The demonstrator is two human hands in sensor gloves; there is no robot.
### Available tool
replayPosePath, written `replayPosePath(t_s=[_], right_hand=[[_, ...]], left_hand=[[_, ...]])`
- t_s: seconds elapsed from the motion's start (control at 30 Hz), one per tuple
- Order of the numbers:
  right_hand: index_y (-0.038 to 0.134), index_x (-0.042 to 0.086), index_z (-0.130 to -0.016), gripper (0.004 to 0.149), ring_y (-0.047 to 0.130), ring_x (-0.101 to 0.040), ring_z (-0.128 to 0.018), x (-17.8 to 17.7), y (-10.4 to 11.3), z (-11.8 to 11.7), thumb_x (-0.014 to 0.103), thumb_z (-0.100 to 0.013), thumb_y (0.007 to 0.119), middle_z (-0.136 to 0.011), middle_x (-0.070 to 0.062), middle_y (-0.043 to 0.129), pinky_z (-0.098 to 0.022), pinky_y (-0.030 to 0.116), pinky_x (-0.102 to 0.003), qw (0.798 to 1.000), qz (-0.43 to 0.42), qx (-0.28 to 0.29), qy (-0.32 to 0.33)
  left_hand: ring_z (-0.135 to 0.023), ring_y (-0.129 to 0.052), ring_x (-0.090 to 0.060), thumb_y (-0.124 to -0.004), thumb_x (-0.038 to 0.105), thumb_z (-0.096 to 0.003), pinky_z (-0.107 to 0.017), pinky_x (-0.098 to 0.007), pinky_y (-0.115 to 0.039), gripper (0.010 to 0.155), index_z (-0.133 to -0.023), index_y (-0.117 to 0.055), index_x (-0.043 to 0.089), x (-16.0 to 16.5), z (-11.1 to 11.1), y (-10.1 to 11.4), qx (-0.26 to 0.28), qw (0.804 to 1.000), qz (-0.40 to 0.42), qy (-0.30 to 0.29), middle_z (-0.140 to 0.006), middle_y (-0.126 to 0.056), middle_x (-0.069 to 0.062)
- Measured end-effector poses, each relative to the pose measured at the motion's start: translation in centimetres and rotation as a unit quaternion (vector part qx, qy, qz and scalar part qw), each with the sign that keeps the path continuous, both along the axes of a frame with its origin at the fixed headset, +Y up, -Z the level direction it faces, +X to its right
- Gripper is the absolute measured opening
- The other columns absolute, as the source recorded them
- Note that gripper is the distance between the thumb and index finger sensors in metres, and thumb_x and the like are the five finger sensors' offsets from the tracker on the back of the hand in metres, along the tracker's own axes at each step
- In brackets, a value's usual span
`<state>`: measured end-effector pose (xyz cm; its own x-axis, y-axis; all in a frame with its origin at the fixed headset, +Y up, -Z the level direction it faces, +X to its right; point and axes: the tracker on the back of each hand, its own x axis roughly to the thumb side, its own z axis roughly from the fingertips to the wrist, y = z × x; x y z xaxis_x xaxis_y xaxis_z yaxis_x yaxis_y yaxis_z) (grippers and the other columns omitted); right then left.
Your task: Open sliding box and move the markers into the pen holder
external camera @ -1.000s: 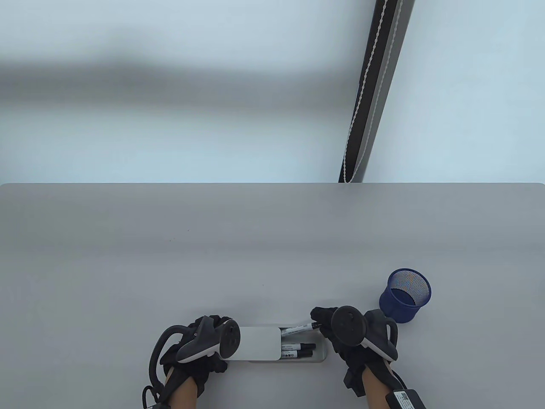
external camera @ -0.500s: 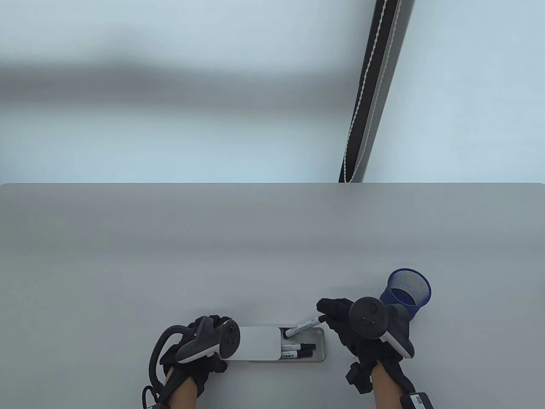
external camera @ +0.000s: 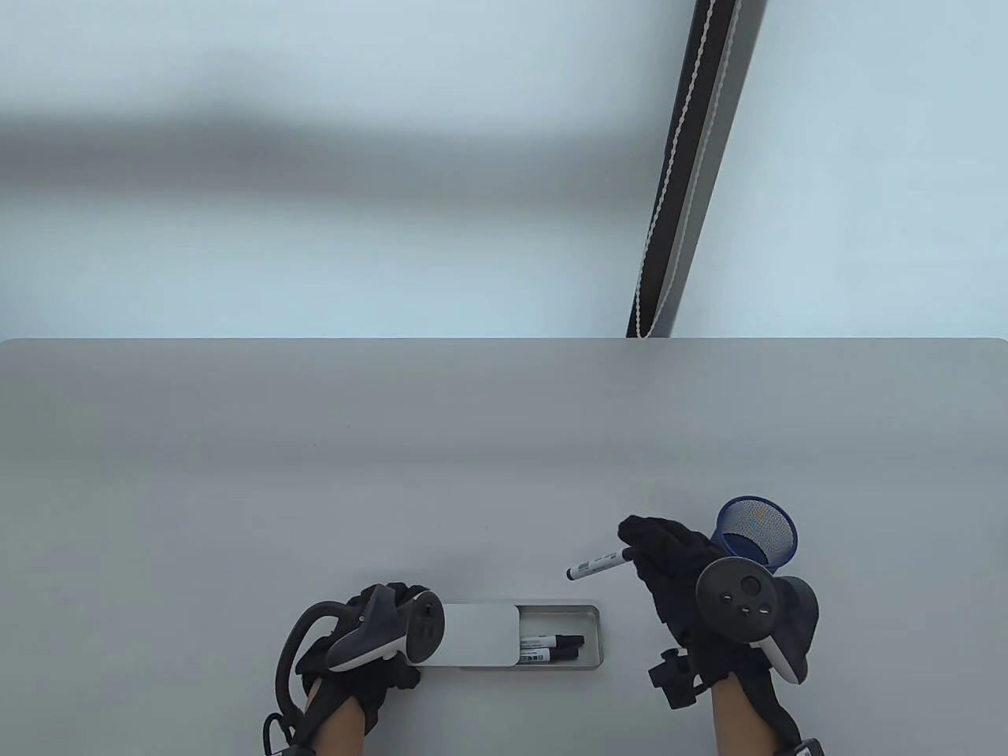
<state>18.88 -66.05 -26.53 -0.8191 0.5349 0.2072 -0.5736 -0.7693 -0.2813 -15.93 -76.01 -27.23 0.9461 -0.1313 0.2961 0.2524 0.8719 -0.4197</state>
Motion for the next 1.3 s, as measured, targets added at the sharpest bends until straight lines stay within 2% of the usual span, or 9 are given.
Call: replayPosePath(t_s=[0.33,0.7,0.93,1.3], right_hand=[[0.078,0.037,-0.081,0.039,0.090,-0.016,-0.074,2.3,1.8,1.7,0.031,-0.043,0.078,-0.087,0.007,0.082,-0.063,0.075,-0.035,0.987,0.004,0.109,-0.118],[0.078,0.036,-0.080,0.037,0.087,-0.016,-0.074,4.9,2.0,2.7,0.030,-0.043,0.077,-0.086,0.007,0.080,-0.063,0.073,-0.035,0.964,0.000,0.169,-0.204],[0.077,0.035,-0.079,0.037,0.086,-0.017,-0.074,5.9,0.8,2.4,0.029,-0.043,0.077,-0.086,0.006,0.079,-0.062,0.073,-0.035,0.956,0.028,0.163,-0.242],[0.077,0.035,-0.078,0.037,0.085,-0.018,-0.074,6.6,-2.3,1.2,0.028,-0.043,0.077,-0.086,0.006,0.078,-0.061,0.072,-0.035,0.957,0.041,0.104,-0.267]], left_hand=[[-0.110,-0.056,-0.022,-0.071,0.062,-0.0409,-0.084,-0.036,-0.058,0.080,-0.105,-0.031,0.036,0.0,0.0,0.0,0.000,1.000,0.000,0.000,-0.117,-0.042,0.006],[-0.110,-0.056,-0.022,-0.071,0.062,-0.0408,-0.084,-0.036,-0.058,0.080,-0.105,-0.031,0.037,0.0,0.0,0.0,0.000,1.000,0.000,0.000,-0.117,-0.042,0.006],[-0.110,-0.056,-0.022,-0.070,0.063,-0.0408,-0.084,-0.037,-0.058,0.080,-0.105,-0.031,0.037,0.0,0.0,0.0,0.000,1.000,0.000,0.000,-0.117,-0.042,0.006],[-0.110,-0.056,-0.022,-0.070,0.063,-0.0408,-0.084,-0.037,-0.058,0.080,-0.105,-0.031,0.037,0.0,0.0,0.0,0.000,1.000,0.000,0.000,-0.117,-0.042,0.006]])
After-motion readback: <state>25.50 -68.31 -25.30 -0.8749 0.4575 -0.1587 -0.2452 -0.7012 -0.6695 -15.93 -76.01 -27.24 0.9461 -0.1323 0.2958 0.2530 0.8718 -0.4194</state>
